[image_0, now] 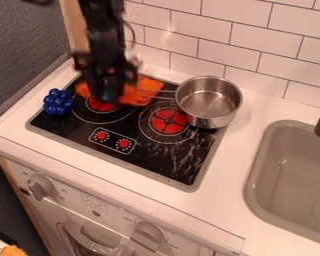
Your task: Moved the blue spoon to the bottom right side of the burner
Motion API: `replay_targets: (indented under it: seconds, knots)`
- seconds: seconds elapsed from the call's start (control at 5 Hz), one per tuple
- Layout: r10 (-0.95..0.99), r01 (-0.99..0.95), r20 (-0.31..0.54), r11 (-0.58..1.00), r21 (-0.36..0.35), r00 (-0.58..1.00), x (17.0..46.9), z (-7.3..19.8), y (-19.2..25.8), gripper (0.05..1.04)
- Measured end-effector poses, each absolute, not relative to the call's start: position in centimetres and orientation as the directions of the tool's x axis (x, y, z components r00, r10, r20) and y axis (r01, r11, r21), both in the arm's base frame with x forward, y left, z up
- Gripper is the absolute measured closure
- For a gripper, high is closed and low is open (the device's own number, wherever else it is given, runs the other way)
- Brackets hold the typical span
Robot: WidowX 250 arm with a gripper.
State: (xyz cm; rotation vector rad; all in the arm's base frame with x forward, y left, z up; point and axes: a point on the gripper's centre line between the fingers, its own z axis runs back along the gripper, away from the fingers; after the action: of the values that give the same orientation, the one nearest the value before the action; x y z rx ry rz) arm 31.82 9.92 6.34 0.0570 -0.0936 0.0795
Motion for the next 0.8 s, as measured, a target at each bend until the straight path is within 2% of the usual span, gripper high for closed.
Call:
replay_targets:
  seconds: [0.2,0.6,0.8]
  knots:
    - [0.042,-0.048,0.148,0.998,0.039,0.988,30.3,8.3,9.8,0.702]
    - [-0.084,0.083,0.047,0.996,0.014,0.995,25.6,5.2,7.8,0.702]
    - [-0.167,0.167,0.03,0.986,0.016,0.985,23.6,4.3,5.8,0.702]
